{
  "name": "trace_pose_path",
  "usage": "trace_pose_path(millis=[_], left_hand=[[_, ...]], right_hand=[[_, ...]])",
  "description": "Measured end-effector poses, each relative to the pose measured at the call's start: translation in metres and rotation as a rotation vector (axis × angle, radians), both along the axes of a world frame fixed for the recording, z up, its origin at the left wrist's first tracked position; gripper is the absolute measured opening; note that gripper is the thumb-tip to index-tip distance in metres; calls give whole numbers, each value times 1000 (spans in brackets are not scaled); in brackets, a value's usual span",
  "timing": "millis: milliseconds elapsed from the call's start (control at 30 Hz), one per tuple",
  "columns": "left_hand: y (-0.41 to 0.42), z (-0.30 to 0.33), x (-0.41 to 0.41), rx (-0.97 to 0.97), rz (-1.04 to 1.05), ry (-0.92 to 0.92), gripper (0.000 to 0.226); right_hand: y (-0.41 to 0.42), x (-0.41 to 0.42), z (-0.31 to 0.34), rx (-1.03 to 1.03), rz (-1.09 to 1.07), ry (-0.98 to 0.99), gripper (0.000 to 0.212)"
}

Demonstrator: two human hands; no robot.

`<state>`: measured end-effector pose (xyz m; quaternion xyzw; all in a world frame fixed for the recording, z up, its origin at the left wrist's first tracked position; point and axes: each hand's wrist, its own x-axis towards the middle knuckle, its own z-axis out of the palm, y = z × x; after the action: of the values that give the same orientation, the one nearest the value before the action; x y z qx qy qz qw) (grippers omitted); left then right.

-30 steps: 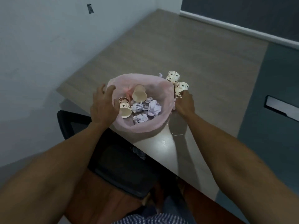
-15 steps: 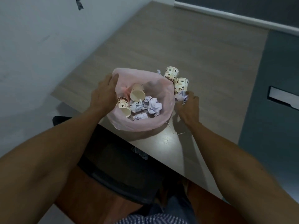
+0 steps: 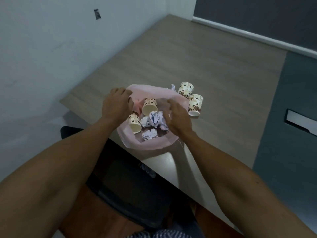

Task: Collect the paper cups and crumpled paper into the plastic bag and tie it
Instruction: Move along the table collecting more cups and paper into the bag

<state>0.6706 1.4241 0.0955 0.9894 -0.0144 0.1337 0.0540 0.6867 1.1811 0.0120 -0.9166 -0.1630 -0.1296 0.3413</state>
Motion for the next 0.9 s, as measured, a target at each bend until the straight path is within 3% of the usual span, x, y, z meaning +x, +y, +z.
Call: trace_pose_path(millis=[100, 200, 367, 500, 633, 800, 900], left_hand=[[4, -8, 2, -41, 1, 20, 26], [5, -17, 4, -40, -16, 10, 29], [6, -35, 7, -29, -33, -10, 34], [12, -43, 11, -68, 9, -62, 40], [17, -45, 18, -98, 18, -87, 46], [23, -47, 20, -153, -42, -66, 52], [28, -43, 23, -173, -66, -20, 56]], right_hand=[[1, 38, 14, 156, -251, -32, 34], [-5, 90, 25, 70, -354, 99, 32], [-4, 155, 6, -132, -80, 458, 44], [7, 172, -21, -381, 190, 460, 49], [15, 174, -45, -472, 222, 399, 33], [21, 168, -43, -397, 56, 358, 24], [24, 160, -19, -116, -89, 254, 21]])
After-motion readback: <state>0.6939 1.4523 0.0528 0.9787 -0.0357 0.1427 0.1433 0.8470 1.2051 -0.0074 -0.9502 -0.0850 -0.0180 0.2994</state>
